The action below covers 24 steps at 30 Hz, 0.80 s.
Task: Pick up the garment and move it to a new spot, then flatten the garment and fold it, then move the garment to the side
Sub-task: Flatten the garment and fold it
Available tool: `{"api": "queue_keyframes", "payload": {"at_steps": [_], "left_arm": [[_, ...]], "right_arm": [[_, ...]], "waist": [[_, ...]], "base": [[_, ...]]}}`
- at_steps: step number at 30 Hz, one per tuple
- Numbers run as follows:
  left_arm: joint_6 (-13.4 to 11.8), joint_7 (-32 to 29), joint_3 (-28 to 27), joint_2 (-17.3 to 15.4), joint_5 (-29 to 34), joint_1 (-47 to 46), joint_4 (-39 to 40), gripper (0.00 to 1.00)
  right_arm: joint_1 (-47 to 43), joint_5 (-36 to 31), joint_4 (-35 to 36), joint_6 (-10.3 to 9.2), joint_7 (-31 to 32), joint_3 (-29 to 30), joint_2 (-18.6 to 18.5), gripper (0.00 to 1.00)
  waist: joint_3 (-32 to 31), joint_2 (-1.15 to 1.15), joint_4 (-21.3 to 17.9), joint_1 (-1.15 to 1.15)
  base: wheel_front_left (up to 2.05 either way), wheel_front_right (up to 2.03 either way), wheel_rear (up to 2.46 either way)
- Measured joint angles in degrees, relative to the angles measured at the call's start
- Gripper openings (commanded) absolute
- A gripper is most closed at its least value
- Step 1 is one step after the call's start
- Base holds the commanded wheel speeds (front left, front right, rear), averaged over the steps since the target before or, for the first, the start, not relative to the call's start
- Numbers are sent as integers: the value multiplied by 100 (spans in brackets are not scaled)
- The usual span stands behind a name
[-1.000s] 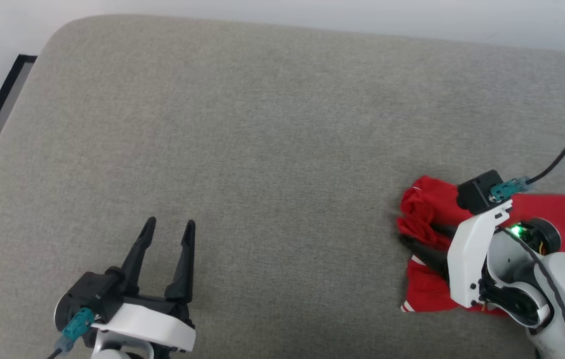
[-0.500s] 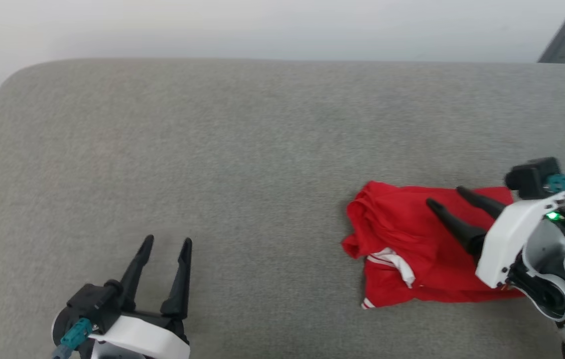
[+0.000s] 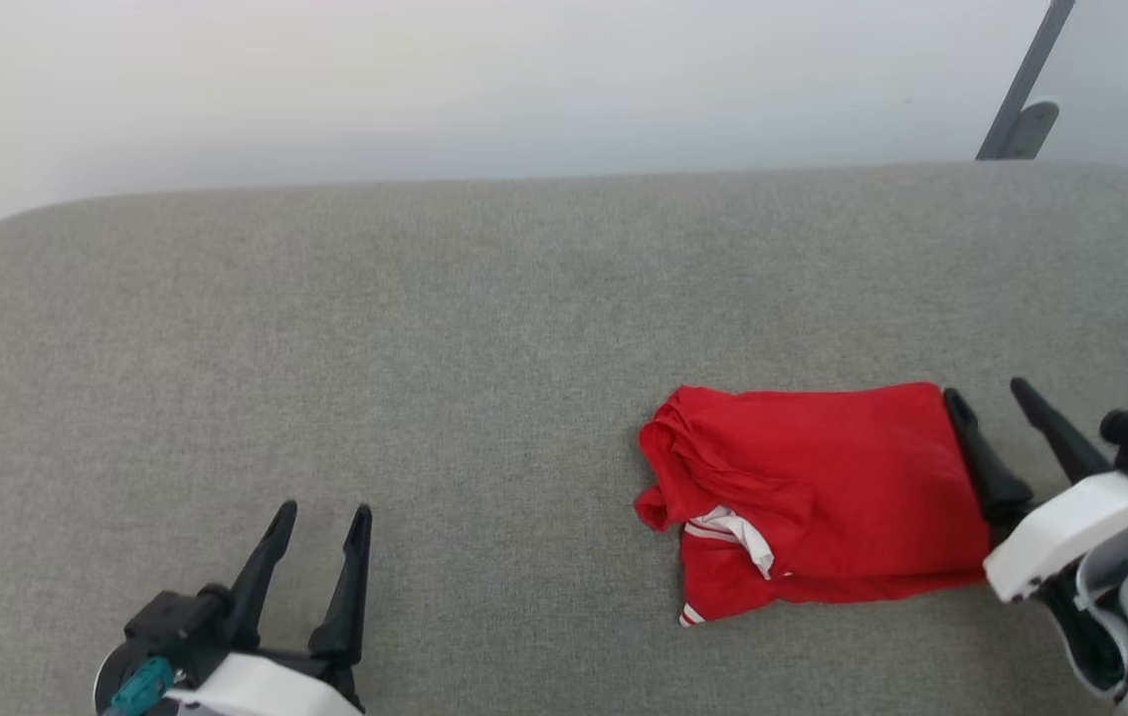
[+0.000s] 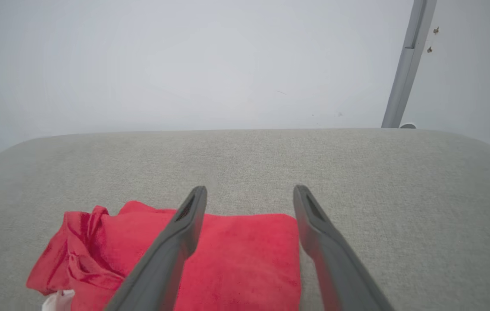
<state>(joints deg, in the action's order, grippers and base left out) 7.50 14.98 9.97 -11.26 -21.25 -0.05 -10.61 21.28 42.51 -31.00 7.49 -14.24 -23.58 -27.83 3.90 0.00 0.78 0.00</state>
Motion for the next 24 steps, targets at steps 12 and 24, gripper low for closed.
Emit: {"api": "queue_keyframes", "payload": {"at_steps": [12, 24], "left_arm": [[0, 0, -215, 58, 98, 432, 177, 100], [0, 0, -526, 207, 190, 927, 755, 100]], "right_arm": [[-1184, -1349, 940, 0, -73, 1452, 872, 100], [-2282, -1801, 1866, 1, -73, 2366, 1304, 100]], "waist": [[-346, 0, 48, 0], [-328, 0, 176, 0]], "base": [[0, 0, 0], [0, 0, 0]]}}
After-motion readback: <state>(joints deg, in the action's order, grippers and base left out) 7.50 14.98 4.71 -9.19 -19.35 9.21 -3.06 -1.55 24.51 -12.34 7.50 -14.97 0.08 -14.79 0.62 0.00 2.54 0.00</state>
